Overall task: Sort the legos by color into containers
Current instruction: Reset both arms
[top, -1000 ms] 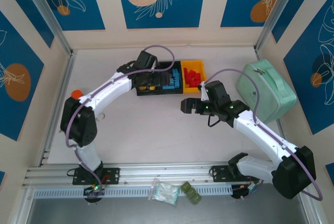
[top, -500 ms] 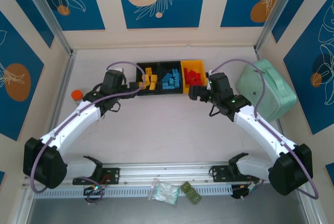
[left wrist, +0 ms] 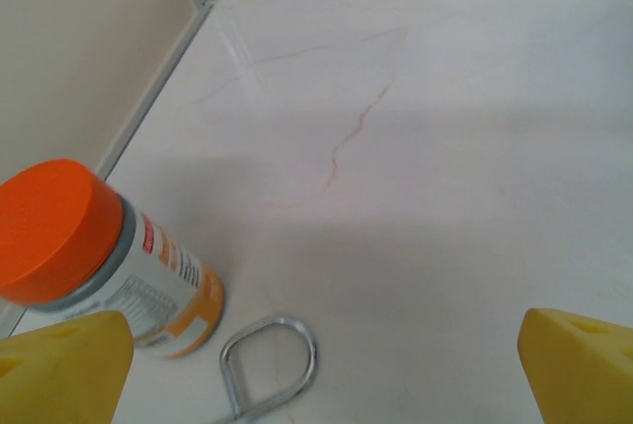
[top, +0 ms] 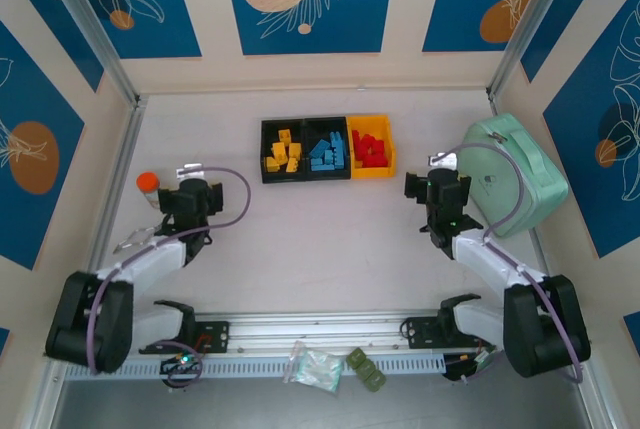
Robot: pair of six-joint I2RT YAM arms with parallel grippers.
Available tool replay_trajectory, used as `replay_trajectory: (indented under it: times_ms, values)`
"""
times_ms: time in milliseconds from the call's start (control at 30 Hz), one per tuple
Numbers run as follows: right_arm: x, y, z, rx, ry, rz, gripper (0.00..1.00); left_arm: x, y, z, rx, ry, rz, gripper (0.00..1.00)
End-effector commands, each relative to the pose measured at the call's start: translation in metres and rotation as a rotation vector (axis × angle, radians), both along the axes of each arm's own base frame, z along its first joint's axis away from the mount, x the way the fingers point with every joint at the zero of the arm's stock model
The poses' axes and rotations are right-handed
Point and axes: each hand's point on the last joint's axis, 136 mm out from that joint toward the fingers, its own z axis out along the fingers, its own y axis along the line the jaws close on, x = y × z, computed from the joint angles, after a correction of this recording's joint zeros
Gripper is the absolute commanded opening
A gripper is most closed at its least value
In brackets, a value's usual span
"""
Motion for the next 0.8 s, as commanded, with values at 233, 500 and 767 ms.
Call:
replay_trajectory:
  times_ms: [233, 500, 767]
  values:
    - [0.039, 0.021, -0.007, 0.063, -0.174, 0.155, 0.99, 0.031, -0.018, 0.008, 0.058, -0.272, -0.12, 0.99]
    - [0.048, 0.017, -0.036, 0.206, -0.106, 0.233, 0.99, 0.037, -0.025, -0.009, -0.014, -0.24, -0.203, 0.99]
    - [0.05, 0.017, -0.035, 0.23, -0.104, 0.254, 0.99, 0.046, -0.019, -0.016, -0.042, -0.185, -0.189, 0.99]
